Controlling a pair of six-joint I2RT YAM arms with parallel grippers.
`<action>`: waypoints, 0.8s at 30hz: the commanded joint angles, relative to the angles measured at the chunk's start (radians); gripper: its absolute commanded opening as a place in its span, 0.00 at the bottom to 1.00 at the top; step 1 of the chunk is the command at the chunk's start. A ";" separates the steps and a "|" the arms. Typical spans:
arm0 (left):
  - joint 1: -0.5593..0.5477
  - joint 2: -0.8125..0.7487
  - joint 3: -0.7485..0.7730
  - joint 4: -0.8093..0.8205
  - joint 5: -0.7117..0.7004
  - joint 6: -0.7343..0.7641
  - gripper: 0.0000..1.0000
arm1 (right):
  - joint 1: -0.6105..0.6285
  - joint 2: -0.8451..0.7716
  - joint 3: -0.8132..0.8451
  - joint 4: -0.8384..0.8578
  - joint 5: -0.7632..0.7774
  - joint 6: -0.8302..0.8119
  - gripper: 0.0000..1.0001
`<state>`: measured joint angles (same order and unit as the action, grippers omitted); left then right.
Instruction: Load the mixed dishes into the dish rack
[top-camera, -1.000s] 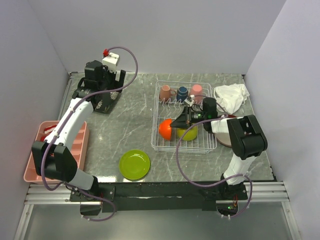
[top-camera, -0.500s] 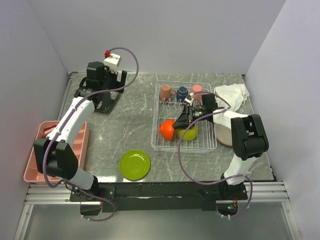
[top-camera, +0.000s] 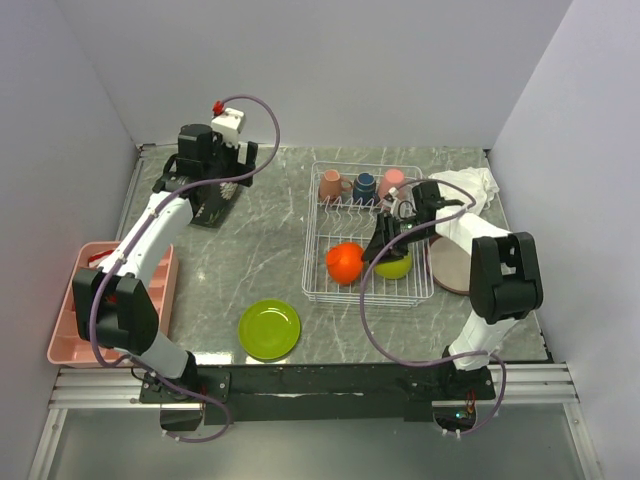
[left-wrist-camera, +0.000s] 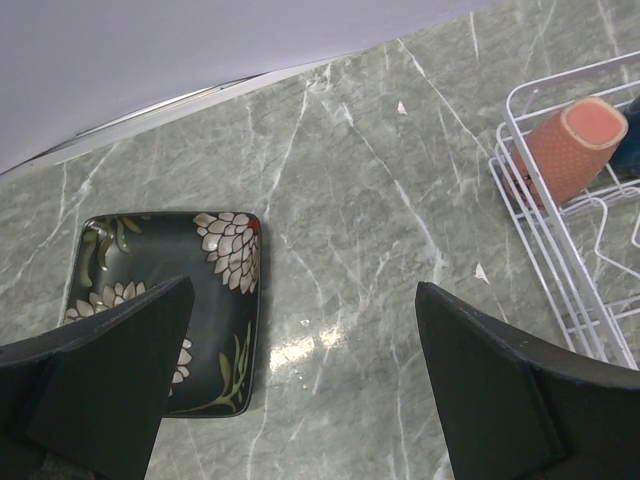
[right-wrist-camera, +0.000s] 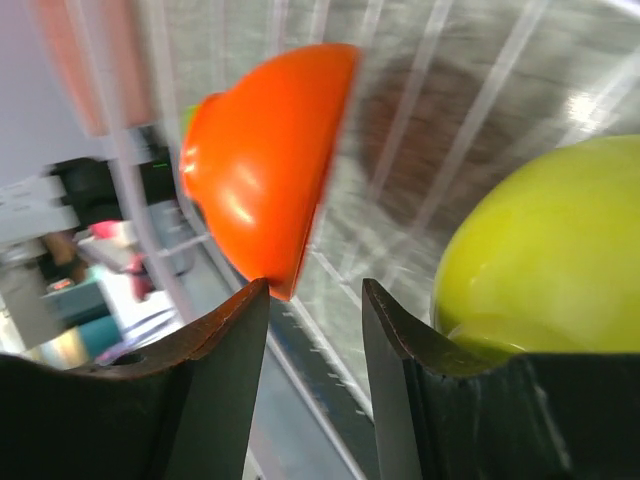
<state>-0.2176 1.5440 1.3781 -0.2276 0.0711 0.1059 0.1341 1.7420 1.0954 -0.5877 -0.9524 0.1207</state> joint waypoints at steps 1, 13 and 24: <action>-0.005 -0.001 0.009 0.059 0.029 -0.031 1.00 | 0.001 -0.068 0.052 -0.070 0.191 -0.099 0.50; -0.020 -0.001 0.033 0.063 0.058 -0.072 1.00 | -0.016 -0.251 0.272 -0.306 0.094 -0.175 0.54; -0.095 0.002 0.075 0.074 0.118 -0.098 0.99 | -0.074 -0.414 0.228 0.226 0.327 0.229 1.00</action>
<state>-0.2760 1.5539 1.3888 -0.2016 0.1474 0.0280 0.0700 1.3701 1.3289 -0.6235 -0.8894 0.1173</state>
